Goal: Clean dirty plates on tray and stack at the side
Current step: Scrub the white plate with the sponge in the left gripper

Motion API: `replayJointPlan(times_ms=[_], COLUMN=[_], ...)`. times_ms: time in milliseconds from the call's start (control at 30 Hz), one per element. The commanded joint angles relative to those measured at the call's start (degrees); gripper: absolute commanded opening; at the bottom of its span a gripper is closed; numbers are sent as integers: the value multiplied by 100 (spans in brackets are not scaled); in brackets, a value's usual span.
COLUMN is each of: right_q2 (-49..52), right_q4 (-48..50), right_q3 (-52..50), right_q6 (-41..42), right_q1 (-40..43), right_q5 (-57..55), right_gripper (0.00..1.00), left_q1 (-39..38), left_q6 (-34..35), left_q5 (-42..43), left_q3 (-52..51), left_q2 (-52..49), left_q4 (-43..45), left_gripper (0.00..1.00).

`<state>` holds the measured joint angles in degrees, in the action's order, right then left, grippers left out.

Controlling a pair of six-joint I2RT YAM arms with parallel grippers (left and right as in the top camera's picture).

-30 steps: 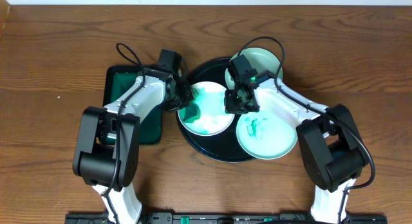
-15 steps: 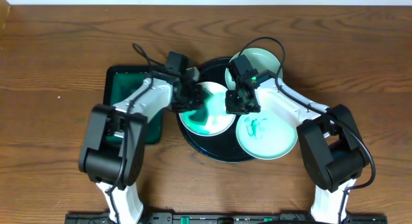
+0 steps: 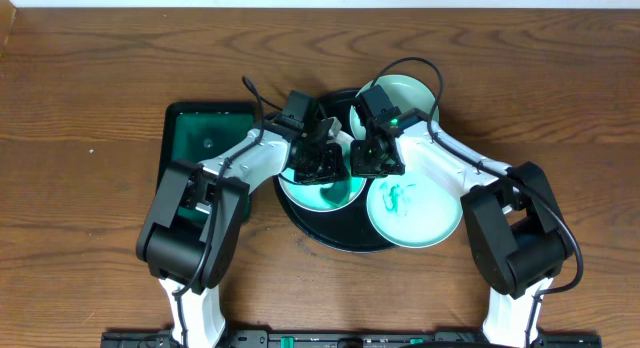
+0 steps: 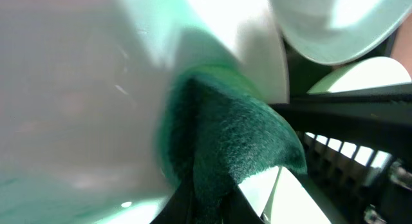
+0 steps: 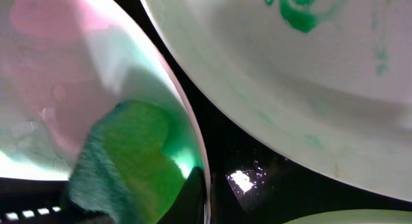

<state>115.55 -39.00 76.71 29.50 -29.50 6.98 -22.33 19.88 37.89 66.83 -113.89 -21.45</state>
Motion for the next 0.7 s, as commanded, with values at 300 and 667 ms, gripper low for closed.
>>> replayJointPlan(times_ms=[300,667], right_q2=[186,186], right_q4=[-35,-44], right_q3=[-76,-76], right_q6=[-85,-85], right_q1=[-61,-61], right_q5=[-94,-92], right_gripper=[1,1], left_q1=[586,234], left_q6=[706,107], left_q5=[-5117,-2033], left_q3=[-219,-219], left_q2=[-260,-260], left_q4=[-1198,-455], left_gripper=[7,7])
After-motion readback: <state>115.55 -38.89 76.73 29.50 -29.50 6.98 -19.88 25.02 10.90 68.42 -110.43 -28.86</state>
